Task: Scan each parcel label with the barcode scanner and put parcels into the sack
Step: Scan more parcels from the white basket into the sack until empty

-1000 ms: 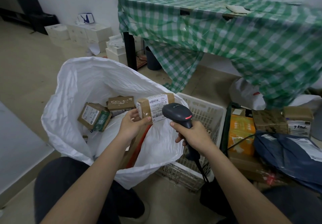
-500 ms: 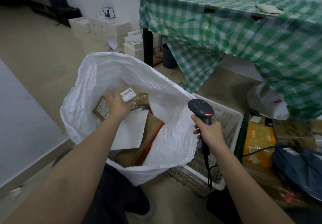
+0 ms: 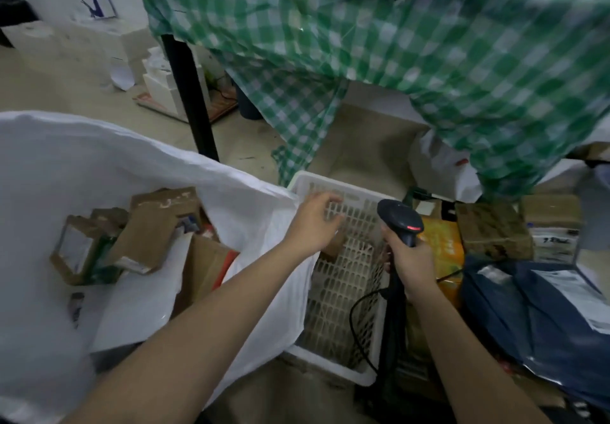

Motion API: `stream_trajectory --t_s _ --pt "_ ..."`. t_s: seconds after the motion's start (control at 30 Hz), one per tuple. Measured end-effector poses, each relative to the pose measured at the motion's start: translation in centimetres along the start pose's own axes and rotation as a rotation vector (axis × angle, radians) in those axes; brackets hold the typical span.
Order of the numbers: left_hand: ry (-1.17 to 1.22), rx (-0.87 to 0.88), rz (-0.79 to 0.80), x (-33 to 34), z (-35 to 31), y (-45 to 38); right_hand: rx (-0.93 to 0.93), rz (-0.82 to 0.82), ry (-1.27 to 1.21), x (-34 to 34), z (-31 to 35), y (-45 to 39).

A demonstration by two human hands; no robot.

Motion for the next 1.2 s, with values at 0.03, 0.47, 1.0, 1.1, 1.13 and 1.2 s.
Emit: stream_trajectory --t_s 0.03,0.47,1.0,1.1,1.13,1.2 --pt "-0.018 -0.017 0.026 1.5 0.6 -1.9 0.010 -0.006 -0.006 0.2 -0.2 -1.5" --pt "-0.147 -0.349 0.153 16.2 23.6 -12.3 0.237 -0.065 -0.088 8.8 -10.3 -20.5" --pt "-0.274 -0.470 0.297 21.5 37.0 -17.8 0.494 -0.194 -0.021 12.8 -22.0 -28.1" --pt "-0.262 -0.578 0.306 23.0 42.8 -18.3 0.441 -0.209 -0.015 13.5 -22.5 -28.5" --pt "-0.282 -0.620 0.312 22.4 41.6 -17.7 0.426 -0.215 -0.011 13.6 -22.5 -28.6" --pt "-0.268 -0.645 0.299 21.1 38.5 -17.1 0.413 -0.232 -0.016 13.8 -22.7 -28.7"
Point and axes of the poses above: each hand's wrist, its own y-axis away from the middle knuckle, its own x-axis out of the palm, z = x × y, the point moved 8 cm from there along -y, towards the middle knuckle, and after that the axes turned 8 degrees about x, right-handed, at the moved point
